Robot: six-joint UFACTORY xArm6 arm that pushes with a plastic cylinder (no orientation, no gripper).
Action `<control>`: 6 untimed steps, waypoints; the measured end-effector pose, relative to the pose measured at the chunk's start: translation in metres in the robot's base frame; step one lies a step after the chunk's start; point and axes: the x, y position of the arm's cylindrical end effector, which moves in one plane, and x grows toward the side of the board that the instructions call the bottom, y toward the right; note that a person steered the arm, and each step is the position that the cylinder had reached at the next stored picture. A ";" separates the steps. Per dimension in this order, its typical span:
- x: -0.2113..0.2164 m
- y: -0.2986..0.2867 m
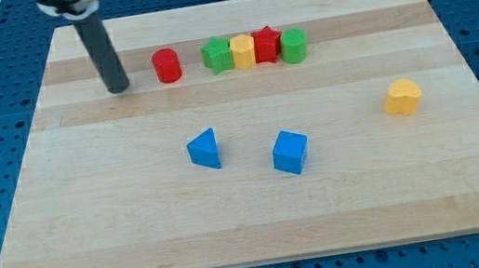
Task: Move red circle into green star
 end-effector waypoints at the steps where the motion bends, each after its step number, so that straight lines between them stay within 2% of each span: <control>1: -0.013 0.002; 3: -0.014 0.080; 4: -0.016 0.087; 5: 0.003 0.060; 6: 0.047 0.042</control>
